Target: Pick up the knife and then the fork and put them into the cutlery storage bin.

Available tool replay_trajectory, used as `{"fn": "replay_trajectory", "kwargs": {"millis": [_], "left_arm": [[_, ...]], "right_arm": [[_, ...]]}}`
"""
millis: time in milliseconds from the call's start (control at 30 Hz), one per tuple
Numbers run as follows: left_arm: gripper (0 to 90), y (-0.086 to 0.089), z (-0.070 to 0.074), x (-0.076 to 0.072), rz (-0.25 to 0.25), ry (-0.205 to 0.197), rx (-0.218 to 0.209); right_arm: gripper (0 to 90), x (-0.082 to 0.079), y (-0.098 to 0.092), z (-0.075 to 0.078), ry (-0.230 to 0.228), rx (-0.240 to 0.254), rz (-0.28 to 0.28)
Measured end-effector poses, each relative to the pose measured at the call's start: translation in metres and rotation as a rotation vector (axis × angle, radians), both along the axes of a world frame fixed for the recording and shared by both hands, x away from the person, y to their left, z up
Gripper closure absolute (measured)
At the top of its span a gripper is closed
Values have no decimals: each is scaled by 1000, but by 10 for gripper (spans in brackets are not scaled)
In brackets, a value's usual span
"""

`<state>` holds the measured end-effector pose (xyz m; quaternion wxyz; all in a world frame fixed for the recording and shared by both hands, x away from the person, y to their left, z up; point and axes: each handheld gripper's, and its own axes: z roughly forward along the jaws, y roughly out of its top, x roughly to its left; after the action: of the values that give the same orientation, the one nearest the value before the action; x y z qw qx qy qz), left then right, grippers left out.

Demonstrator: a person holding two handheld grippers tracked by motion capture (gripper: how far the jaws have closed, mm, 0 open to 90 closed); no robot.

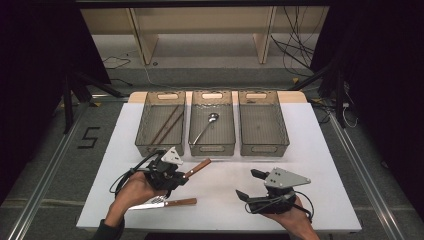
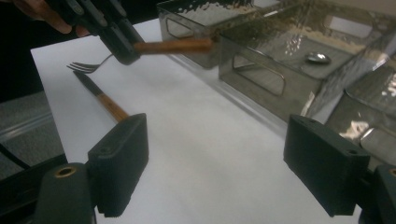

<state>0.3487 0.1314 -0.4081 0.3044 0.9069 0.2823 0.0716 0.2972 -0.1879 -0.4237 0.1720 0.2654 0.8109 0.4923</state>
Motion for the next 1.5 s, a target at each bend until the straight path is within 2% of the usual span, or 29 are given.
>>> {"fn": "replay_trajectory", "kwargs": {"millis": [133,400,533,667,833,967,1067,1100,1167,1233,1267,1300,1367,1400,1433,1500], "left_arm": [[774,-8,2,1,-31,25,9],[773,-22,-3,-1,-91,76,26],[773,-27,-4,-4,-115,88,27],[773,-31,-3,-8,-136,94,36],[773,-34,-3,-10,-157,108,45],[773,-38,-4,-13,-163,108,61],[773,-40,-2,-15,-173,111,67],[773,-40,-2,-16,-176,111,70],[773,-42,-2,-17,-181,114,72],[772,-43,-2,-18,-188,119,75],[772,-43,-2,-18,-189,120,74],[773,-44,-2,-18,-192,120,78],[773,-44,-3,-19,-195,126,81],[773,-44,-3,-19,-196,127,79],[773,-45,-3,-20,-198,127,79],[773,-45,-2,-20,-201,129,74]], "right_arm": [[232,0,15,4,-37,-29,47],[240,0,39,2,-112,-137,108],[251,-2,47,-2,-147,-193,126],[256,-7,56,-4,-204,-256,139],[275,-13,68,-7,-312,-335,158],[305,-19,79,-13,-402,-424,178],[339,-22,84,-19,-451,-495,191],[370,-24,86,-22,-493,-535,186],[389,-25,87,-24,-509,-552,183],[444,-28,90,-26,-561,-600,197],[444,-28,90,-26,-561,-600,197],[463,-28,91,-27,-580,-609,204],[499,-30,93,-29,-596,-632,216],[511,-29,95,-30,-627,-648,221],[527,-31,96,-32,-626,-662,221],[552,-31,98,-35,-653,-690,238]]}}
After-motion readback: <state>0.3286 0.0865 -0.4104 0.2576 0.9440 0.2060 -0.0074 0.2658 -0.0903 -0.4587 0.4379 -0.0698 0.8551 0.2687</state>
